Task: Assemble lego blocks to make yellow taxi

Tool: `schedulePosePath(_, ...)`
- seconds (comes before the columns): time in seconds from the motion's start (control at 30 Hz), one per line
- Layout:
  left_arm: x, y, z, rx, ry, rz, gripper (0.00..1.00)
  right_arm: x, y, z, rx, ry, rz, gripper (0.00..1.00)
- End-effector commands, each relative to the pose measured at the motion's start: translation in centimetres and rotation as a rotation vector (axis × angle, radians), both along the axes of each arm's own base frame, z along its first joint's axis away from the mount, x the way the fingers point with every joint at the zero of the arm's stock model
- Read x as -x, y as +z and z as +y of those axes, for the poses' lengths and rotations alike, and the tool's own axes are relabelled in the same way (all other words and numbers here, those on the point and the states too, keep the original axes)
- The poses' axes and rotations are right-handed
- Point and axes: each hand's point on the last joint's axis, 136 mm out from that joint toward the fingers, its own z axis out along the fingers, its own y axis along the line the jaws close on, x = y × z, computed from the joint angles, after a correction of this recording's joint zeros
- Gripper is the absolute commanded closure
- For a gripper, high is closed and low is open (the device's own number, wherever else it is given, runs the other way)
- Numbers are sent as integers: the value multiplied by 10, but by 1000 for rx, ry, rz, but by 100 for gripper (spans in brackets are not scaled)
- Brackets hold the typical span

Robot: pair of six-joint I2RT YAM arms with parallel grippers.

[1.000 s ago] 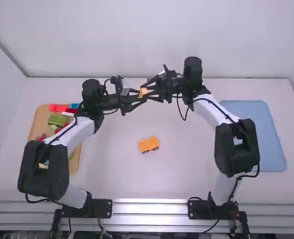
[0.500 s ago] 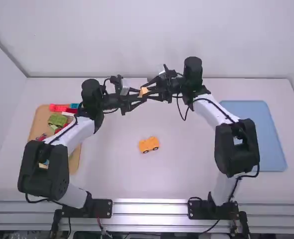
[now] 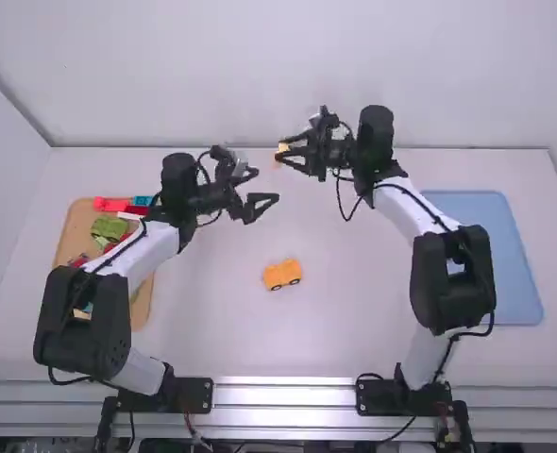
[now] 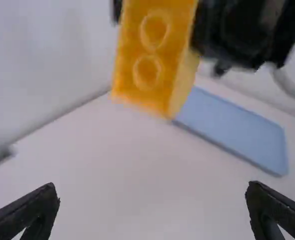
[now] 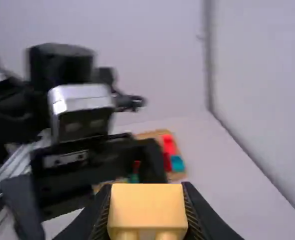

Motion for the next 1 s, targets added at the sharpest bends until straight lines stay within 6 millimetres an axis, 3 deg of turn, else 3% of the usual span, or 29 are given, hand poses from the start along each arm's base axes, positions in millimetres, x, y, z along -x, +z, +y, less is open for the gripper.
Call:
schedulePosePath(0.0,-26,-25,31,-122,232,26,1,-53,-3,-21,62,-334,49,95)
schedulePosePath(0.1,-31,-41,45,-180,323,84,1,-70,-28,-34,234,-528,112,96)
schedulePosePath(0.2,-34,-48,55,-213,379,103,1,-64,-56,-49,524,-656,160,96)
schedulePosePath(0.23,-34,-49,55,-214,379,104,1,-63,-58,-50,541,-660,162,96)
schedulePosePath(0.33,-36,-49,60,-223,403,104,1,-37,-85,-68,837,-654,158,96)
schedulePosePath(0.47,-40,-51,70,-238,447,103,1,11,-126,-89,1157,-512,152,96)
schedulePosePath(0.63,-40,-51,69,-244,453,103,1,59,-173,-105,1321,-276,166,96)
schedulePosePath(0.83,-40,-52,69,-245,453,106,1,89,-228,-118,1400,-102,102,98)
schedulePosePath(0.97,-40,-52,69,-245,452,106,1,104,-246,-114,1428,-19,50,98)
